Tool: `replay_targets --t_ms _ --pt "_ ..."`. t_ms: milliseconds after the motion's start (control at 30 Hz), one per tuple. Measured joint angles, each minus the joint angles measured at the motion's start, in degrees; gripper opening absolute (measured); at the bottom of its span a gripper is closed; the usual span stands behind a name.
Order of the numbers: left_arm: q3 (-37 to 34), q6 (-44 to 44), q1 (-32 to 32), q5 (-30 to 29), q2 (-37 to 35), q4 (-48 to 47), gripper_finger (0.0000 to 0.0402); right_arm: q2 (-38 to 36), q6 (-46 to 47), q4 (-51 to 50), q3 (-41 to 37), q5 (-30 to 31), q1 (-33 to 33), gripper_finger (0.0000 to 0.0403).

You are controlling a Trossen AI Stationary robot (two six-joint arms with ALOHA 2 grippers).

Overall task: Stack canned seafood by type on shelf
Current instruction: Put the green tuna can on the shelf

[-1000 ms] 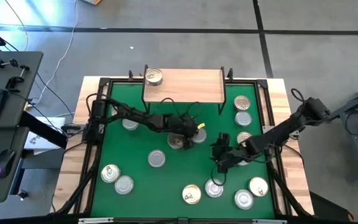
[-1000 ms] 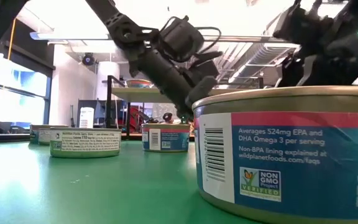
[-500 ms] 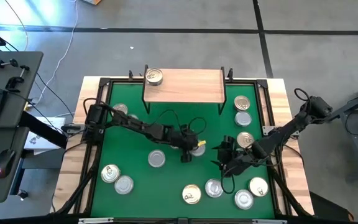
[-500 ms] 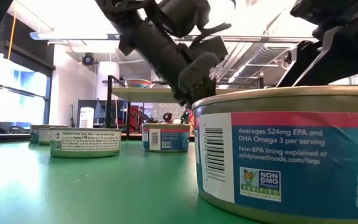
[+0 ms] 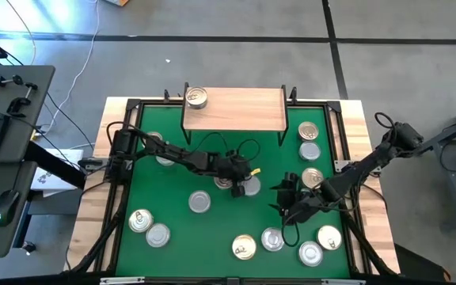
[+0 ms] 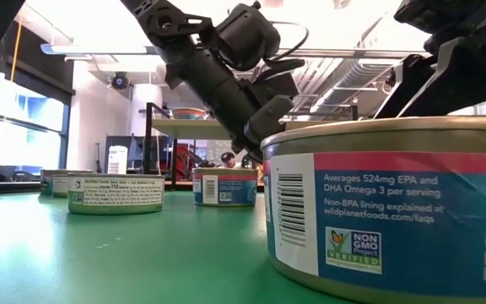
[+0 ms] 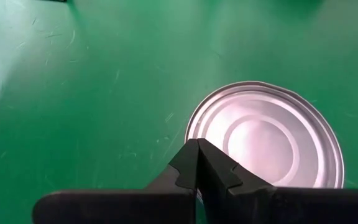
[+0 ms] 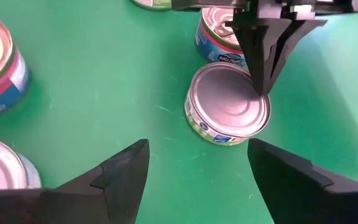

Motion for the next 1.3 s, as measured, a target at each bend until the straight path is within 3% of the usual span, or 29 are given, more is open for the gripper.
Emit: replay_targets --t_ms 333,867,1133,1300 --pt "-0.39 0.75 -0.34 -0.03 -0.02 0.42 0.0 9.16 -19.04 11.52 0.0 -1.21 -3.2 0.0267" --pt "-0.41 2.05 -0.25 1.16 -0.04 -2.85 0.0 11.8 -20.66 13.4 0.0 -5.06 -6.51 0.0267" --pt "-0.5 2.59 -2.06 2.2 0.02 -1.86 0.0 11.8 -7.53 12.46 -1.37 -6.5 -9.58 0.0267" --pt "-0.6 3.95 -3.47 1.74 0.07 1.21 0.0 11.8 -2.84 20.0 -7.16 -11.04 -11.13 0.0267"
